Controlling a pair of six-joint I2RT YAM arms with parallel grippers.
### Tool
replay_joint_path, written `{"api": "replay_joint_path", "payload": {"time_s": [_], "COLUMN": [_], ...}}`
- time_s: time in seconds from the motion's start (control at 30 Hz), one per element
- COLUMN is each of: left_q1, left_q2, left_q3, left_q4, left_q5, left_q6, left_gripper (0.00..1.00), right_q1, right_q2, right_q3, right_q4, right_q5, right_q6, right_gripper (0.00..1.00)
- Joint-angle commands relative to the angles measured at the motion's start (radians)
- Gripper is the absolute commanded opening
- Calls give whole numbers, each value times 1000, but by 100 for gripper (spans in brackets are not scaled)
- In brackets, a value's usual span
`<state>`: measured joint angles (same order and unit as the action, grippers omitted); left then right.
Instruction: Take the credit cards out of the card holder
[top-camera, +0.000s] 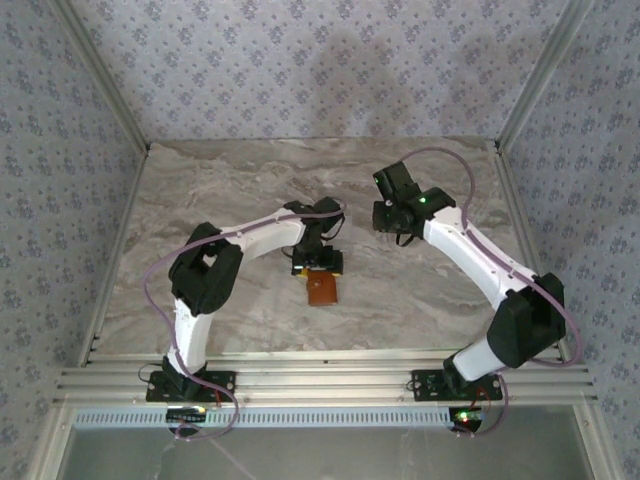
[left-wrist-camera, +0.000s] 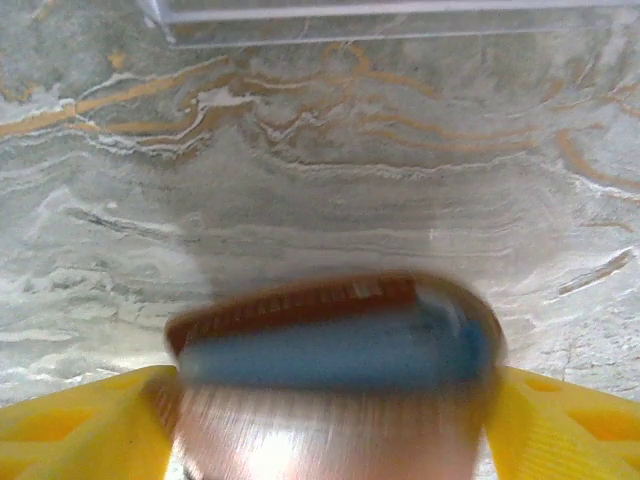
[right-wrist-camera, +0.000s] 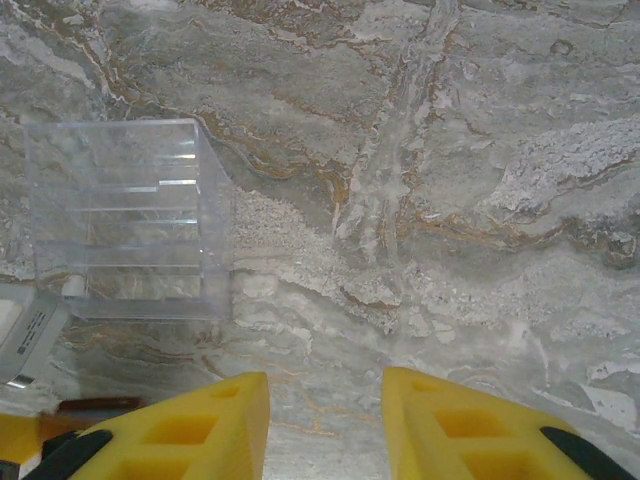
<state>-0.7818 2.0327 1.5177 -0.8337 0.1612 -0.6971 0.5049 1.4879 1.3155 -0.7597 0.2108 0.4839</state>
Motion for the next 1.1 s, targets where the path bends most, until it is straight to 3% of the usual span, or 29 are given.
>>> {"api": "replay_joint_path", "payload": {"time_s": [0.0,0.27,0.57,0.8,1.07], "left_q1": [-8,28,65,87,95], "left_q2": [-13,-158,-265,-307,-301], "left_q3": [45,-16,-121,-260,-316], "left_q4": [-22,-10,-17,125,208], "left_q5": [-17,-48,56,185,237], "left_q6": [10,103,121,63,20], "left_gripper": [84,84,64,47,41], "right_q1": [6,9,66,112,119], "right_q2": [-42,-73,-48,62,174], "right_q3": [-16,-111,-359,-441,-451], "right_q4": [-17,52,354,542,606], "right_q5": [-12,-206,-484,-563,-625], "right_q6": [28,86,220,283,286], "right_gripper": [36,38,41,46,46]}}
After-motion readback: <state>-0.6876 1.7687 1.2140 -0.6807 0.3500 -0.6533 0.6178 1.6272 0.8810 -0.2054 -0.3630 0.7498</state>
